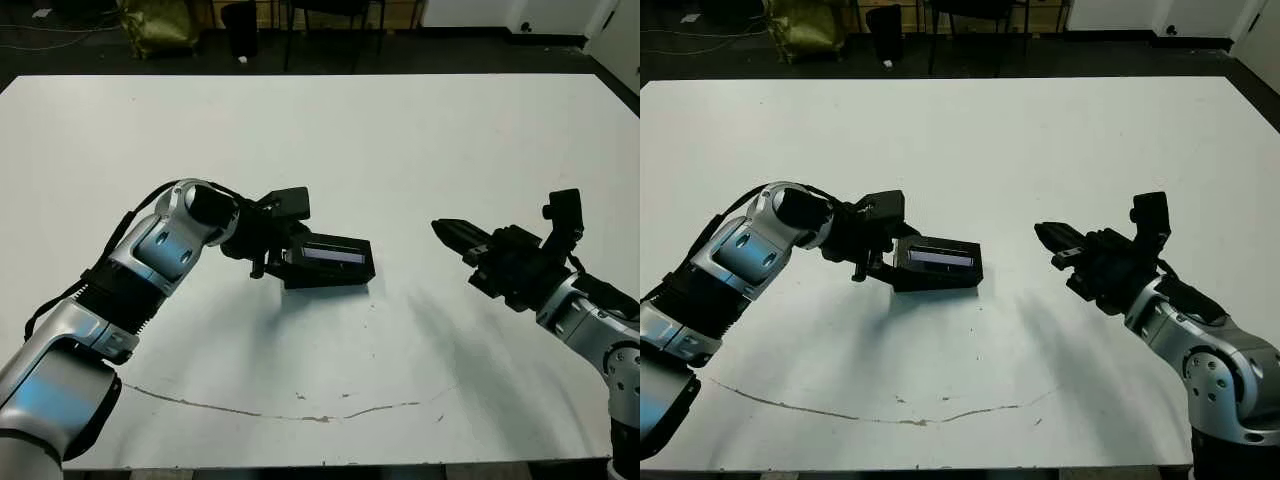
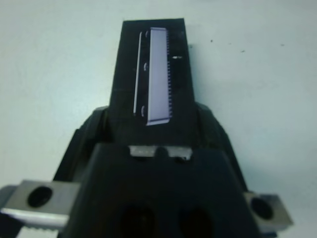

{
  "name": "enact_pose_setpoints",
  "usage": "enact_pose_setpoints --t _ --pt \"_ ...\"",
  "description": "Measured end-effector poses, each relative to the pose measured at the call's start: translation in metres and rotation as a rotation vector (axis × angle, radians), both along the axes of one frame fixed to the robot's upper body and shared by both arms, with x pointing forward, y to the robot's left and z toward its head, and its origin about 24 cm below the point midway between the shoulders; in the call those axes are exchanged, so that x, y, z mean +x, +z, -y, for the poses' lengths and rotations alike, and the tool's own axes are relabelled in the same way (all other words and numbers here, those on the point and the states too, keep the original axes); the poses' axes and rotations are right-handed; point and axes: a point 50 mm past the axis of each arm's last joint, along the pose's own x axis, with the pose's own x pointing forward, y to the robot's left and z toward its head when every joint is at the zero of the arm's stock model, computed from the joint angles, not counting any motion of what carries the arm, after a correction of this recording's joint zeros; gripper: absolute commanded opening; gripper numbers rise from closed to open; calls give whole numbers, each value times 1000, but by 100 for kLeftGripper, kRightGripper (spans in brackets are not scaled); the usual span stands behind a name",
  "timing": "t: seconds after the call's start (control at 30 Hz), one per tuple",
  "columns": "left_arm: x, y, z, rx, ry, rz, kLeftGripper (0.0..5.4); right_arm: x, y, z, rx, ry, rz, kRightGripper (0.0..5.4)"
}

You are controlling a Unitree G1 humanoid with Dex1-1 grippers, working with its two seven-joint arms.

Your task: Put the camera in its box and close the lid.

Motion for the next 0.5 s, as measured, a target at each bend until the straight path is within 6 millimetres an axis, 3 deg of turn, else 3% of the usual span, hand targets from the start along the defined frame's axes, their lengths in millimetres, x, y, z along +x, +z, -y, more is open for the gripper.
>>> enact_pose_setpoints --t 0.5 --pt "6 -8 -8 15 43 -59 242 -3 1 -2 -4 18 10 0"
